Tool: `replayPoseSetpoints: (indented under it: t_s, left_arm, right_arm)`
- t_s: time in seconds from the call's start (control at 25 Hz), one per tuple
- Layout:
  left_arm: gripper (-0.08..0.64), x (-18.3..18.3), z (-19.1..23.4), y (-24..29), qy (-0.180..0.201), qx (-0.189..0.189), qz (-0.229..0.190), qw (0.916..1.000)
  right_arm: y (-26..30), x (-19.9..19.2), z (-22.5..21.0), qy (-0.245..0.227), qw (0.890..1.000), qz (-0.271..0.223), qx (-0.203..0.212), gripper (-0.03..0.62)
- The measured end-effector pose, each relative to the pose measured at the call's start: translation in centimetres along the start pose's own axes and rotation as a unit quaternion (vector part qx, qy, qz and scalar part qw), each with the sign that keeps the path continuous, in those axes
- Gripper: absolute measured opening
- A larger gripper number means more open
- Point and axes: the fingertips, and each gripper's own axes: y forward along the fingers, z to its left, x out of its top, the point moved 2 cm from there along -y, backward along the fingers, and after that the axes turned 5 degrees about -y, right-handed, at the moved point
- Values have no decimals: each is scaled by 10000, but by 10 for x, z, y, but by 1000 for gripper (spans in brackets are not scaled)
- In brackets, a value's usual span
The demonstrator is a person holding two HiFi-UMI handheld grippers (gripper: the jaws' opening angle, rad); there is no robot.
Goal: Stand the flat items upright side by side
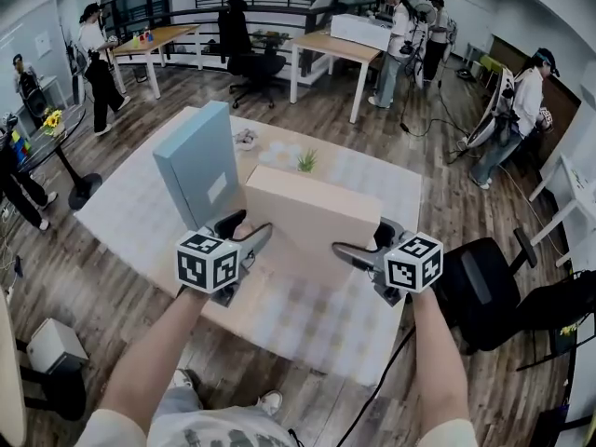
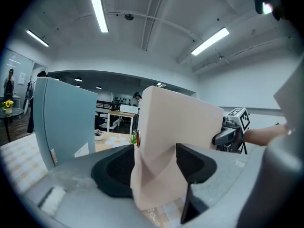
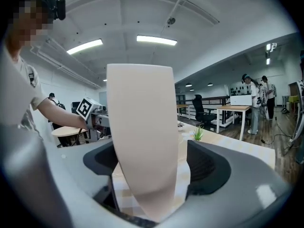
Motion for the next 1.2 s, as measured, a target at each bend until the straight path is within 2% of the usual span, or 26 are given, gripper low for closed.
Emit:
replayPoseSetpoints:
  t_s: [0.16, 0.24, 0.36, 0.52, 0.76, 0.96, 1.2]
  left_arm:
    - [282, 1, -1, 1, -3, -31, -12, 10000]
    - [284, 0, 0, 1, 12, -52, -2, 10000]
    - [282, -1, 2, -3, 27, -41, 21, 10000]
    - [282, 0, 7, -6, 35, -71, 30, 10000]
    - [284, -5, 19, -17, -31, -121, 22, 9999]
    - [284, -6, 38, -29, -110, -163, 31, 9998]
    - [282, -5, 67, -52, -164, -267, 43, 9995]
  right_arm:
    - [8, 2, 4, -17, 9994, 32, 337, 431]
    - [14, 1, 10, -135, 9988, 95, 471, 395]
    - [17, 0, 19, -418, 9983, 133, 377, 360]
    - [19, 4, 27, -609, 9981, 11, -9, 324]
    - [20, 5, 38, -610, 9946, -278, -796, 307]
    - [36, 10, 53, -930, 9833, -298, -1533, 305]
    - [63, 18, 65, -689, 9668, -239, -2451, 305]
